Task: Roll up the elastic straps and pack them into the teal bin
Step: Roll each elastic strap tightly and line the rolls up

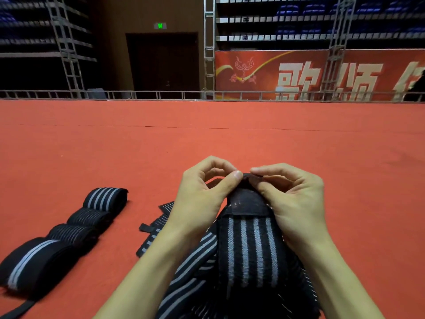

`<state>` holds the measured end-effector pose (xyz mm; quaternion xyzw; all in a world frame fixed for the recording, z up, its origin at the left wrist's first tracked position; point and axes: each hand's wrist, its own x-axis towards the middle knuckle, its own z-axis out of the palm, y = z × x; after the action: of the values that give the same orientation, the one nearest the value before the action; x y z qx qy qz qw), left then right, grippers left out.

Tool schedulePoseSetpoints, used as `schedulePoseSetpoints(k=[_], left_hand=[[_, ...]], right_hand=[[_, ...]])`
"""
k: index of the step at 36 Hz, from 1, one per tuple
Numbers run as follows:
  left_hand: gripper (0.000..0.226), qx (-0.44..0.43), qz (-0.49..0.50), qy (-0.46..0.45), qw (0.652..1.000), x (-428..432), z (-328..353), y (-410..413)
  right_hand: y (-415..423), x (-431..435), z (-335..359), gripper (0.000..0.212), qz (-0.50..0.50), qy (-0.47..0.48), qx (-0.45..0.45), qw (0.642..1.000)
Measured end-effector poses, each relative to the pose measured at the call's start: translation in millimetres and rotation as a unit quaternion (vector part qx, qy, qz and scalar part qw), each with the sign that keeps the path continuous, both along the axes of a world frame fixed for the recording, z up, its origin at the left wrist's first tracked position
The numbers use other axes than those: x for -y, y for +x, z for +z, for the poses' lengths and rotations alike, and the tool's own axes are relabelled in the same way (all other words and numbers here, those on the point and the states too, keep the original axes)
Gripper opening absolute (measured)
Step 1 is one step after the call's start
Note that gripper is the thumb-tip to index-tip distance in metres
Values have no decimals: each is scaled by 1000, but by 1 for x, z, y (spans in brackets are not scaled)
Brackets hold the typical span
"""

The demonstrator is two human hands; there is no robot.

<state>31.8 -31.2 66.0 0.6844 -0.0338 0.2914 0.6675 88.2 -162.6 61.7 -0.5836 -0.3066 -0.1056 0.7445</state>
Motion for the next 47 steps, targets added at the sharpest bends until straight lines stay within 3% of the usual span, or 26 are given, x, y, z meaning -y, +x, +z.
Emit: schedulePoseSetpoints(k=[4,9,16,22,27,30,47], left_hand=[[6,-39,-14,13,999,-1,1,-2],[8,-18,17,56,998,-3,4,-4],[13,18,51,69,996,-5,5,-4],[23,32,55,118,991,-5,5,-4],[21,-27,-14,25,999,-6,7,-7],[20,-40,-13,40,998,-8,7,-7],[36,143,113,149,972,-4,1,1]], right_hand=[[1,1,0,28,-1,9,-5,1000],[-2,1,1,26,18,3,-13,1000],[-2,7,5,22,154,-2,-108,982],[-1,5,3,11,26,-76,-18,997],[-3,6,6,17,15,-66,6,998],[-3,4,6,20,-2,-68,15,998],[-12,-6,7,14,111,14,-139,984]])
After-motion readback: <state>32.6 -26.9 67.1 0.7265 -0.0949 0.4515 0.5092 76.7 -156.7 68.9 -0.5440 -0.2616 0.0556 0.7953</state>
